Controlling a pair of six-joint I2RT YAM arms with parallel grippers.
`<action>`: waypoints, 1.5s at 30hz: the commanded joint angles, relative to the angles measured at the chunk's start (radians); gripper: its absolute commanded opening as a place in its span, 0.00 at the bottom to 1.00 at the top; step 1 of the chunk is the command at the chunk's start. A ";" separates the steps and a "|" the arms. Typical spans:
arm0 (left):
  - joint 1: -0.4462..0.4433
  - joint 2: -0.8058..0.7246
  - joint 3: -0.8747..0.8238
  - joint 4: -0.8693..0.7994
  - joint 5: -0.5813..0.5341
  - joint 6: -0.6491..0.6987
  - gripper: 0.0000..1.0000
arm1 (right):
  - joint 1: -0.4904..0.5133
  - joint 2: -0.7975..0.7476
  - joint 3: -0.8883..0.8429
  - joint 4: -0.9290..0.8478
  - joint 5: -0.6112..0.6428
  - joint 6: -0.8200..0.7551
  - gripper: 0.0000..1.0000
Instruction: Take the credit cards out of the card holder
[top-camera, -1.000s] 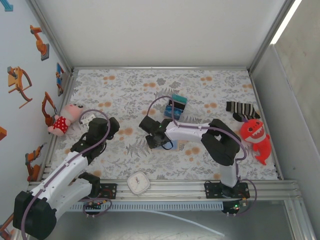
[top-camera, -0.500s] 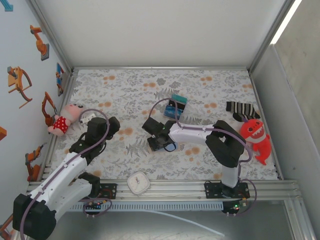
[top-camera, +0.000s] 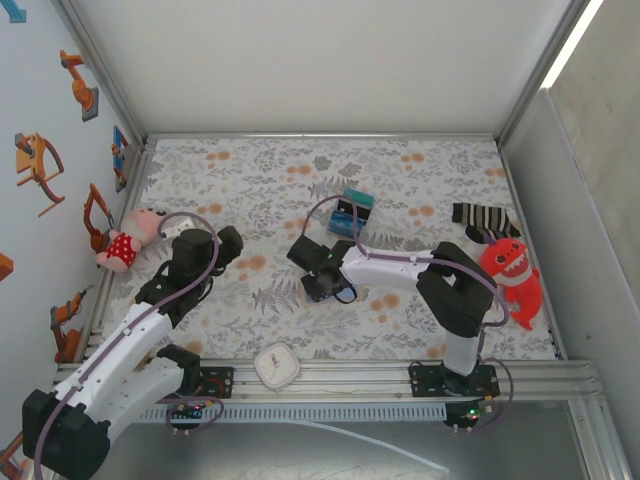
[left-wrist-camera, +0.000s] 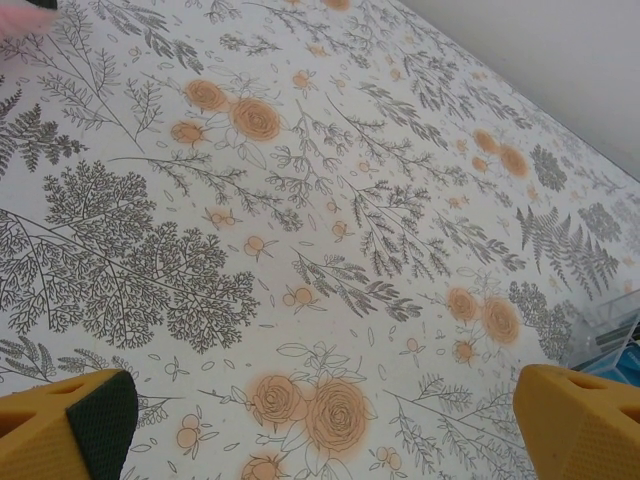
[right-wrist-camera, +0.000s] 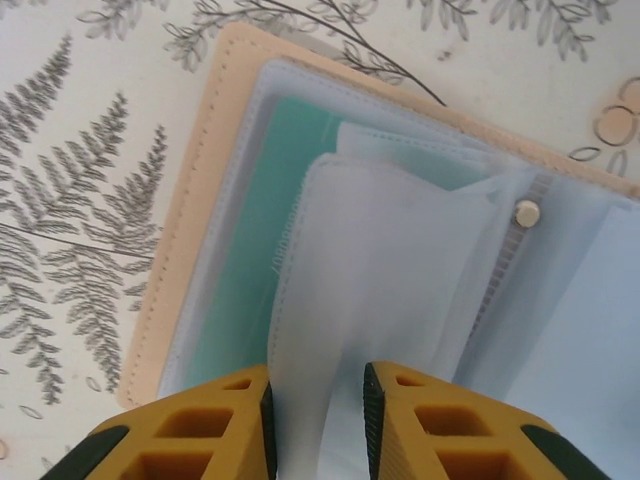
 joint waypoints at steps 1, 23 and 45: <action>-0.009 0.005 0.041 -0.019 -0.018 0.031 0.97 | -0.003 -0.050 0.031 -0.047 0.063 0.001 0.32; -0.086 0.080 0.096 -0.027 -0.066 0.087 0.97 | -0.100 -0.181 -0.093 -0.048 0.125 0.053 0.37; -0.117 0.164 0.097 -0.016 -0.049 0.056 0.97 | -0.142 -0.260 -0.199 0.050 0.048 0.050 0.22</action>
